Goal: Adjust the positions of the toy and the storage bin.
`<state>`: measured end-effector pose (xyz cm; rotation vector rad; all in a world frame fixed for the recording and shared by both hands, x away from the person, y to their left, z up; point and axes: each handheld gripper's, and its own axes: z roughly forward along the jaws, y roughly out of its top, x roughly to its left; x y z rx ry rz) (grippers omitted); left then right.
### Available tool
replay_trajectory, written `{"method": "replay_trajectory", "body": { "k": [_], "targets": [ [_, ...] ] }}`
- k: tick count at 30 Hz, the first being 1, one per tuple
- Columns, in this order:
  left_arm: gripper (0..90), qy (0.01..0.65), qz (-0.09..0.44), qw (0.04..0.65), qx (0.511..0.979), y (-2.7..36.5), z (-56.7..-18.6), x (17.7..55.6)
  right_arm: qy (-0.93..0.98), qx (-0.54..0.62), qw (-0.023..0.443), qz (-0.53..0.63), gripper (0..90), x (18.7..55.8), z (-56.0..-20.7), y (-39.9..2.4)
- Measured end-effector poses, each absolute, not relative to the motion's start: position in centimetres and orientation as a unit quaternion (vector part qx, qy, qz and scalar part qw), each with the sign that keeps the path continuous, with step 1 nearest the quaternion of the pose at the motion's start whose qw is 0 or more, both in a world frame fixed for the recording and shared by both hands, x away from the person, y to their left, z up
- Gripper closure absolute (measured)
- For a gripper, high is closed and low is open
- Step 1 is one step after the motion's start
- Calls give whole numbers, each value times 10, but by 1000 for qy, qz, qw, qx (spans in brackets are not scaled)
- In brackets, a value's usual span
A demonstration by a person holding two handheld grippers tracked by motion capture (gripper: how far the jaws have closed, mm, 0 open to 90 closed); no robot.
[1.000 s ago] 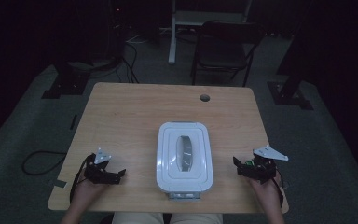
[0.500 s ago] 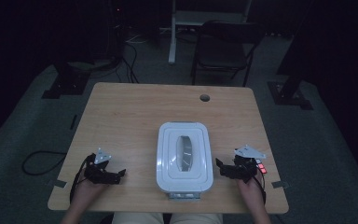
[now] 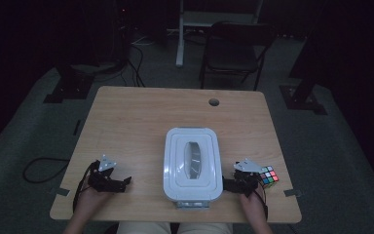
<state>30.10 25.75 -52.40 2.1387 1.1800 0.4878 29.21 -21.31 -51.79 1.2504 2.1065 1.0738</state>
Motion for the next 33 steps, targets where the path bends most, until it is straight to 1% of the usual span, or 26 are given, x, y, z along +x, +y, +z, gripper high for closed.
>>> {"method": "replay_trajectory", "body": {
  "k": [9,11,18,19,33],
  "targets": [
    [27,448,185,320,814,258,-524,300,779,454,232,365,141,298,-524,-207],
    [27,448,185,320,814,258,-524,300,784,456,222,359,141,301,-525,-206],
    [27,448,185,320,814,258,-524,300,792,462,209,339,138,306,-527,-204],
    [27,448,185,320,814,258,-524,300,789,472,200,340,132,308,-527,-206],
    [27,448,185,320,814,258,-524,300,789,471,199,340,131,308,-527,-206]
  ]
}}
